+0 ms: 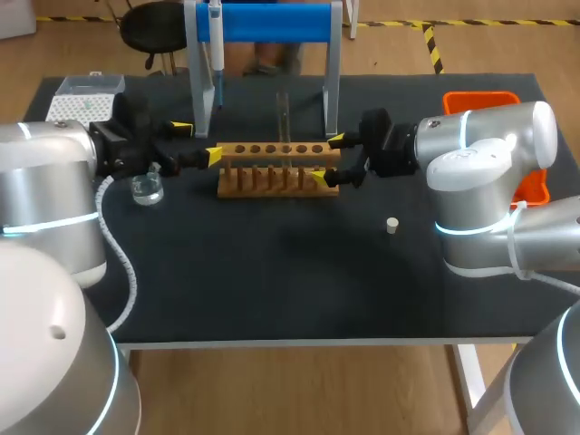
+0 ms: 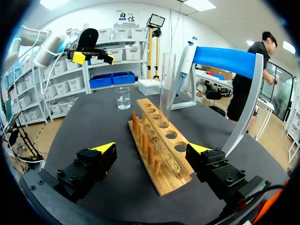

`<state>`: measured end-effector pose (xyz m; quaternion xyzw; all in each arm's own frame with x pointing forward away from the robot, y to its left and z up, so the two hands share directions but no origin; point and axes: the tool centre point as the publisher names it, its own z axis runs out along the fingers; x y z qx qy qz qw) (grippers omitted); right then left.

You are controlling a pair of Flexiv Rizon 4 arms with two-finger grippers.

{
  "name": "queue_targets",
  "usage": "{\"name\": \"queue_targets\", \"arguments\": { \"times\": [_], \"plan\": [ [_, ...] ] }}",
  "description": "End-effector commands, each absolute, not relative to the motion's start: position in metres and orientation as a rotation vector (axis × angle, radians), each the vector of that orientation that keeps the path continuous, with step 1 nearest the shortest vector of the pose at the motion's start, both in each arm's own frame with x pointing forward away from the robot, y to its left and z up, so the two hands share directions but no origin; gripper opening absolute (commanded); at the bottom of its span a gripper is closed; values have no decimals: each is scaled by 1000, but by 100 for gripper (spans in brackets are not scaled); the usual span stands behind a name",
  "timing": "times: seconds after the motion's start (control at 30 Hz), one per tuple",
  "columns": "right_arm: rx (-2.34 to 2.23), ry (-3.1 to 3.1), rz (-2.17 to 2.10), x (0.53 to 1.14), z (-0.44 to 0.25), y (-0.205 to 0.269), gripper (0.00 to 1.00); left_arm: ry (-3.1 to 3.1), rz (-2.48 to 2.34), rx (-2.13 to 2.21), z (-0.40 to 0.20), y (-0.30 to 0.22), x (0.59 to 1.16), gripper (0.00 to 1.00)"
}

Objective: Invert the test tube, pick up the pipette, mount the tip to pipette, aspirate from beaker and dispense into the tube, eject the tip, return the pipette, and cap with the stopper.

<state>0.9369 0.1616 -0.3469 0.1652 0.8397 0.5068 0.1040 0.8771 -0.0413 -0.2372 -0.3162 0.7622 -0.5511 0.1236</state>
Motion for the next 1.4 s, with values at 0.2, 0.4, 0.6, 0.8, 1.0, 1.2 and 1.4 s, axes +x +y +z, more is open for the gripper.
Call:
{"name": "queue_targets", "arguments": {
  "times": [0.2,0.4,0.6,0.8,1.0,1.2,1.4],
  "plan": [
    [488,2473,1494,936,-348,162,100,2215,-1604,-927,-238,-44,877,100],
    [488,2473,1494,936,-348,162,100,2200,-1576,-965,-240,-37,878,100],
    [488,2473,1494,936,-348,162,100,2115,-1437,-1122,-243,16,872,100],
    [488,2473,1494,936,-348,162,100,2012,-1293,-1263,-246,74,869,100],
    [488,2473,1494,936,-348,162,100,1851,-1133,-1403,-253,132,876,100],
    [488,2473,1494,936,-348,162,100,1754,-1061,-1482,-256,150,878,100],
    [488,2473,1494,936,-348,162,100,1754,-1061,-1482,-256,150,878,100]
  ]
}}
